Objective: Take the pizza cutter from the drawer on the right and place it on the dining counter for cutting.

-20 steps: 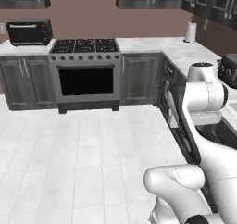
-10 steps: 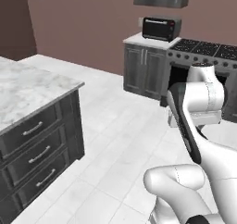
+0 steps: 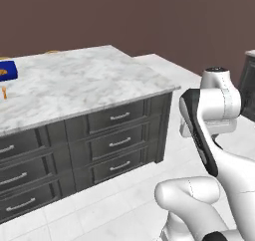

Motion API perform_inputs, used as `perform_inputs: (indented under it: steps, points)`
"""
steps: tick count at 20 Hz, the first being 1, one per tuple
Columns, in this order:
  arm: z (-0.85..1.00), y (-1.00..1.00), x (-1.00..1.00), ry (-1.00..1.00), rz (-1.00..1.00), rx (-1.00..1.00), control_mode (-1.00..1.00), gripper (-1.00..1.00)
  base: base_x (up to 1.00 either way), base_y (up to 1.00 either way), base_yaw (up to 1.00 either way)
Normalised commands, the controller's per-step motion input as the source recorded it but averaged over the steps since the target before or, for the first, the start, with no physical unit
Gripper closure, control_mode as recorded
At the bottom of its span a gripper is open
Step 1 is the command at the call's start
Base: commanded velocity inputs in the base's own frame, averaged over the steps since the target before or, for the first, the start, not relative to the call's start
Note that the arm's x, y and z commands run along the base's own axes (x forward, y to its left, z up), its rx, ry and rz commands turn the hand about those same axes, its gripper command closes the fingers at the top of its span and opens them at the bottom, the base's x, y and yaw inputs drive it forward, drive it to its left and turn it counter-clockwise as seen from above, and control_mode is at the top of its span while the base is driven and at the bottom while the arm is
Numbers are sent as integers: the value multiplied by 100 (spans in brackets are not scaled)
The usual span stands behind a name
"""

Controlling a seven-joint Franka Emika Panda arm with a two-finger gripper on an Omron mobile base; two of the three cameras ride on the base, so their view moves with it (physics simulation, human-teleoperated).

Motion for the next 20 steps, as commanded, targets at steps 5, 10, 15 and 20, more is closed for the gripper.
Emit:
perform_inputs:
  steps: [5, 10, 15, 20]
  points:
    - [0, 0, 0, 0, 0, 0, 100, 100, 48, 0, 35]
    - [0, 0, 0, 0, 0, 0, 100, 100, 37, 0, 12]
    - [0, 0, 0, 0, 0, 0, 100, 100, 96, 0, 7]
    - [0, 0, 0, 0, 0, 0, 100, 100, 85, 1, 8]
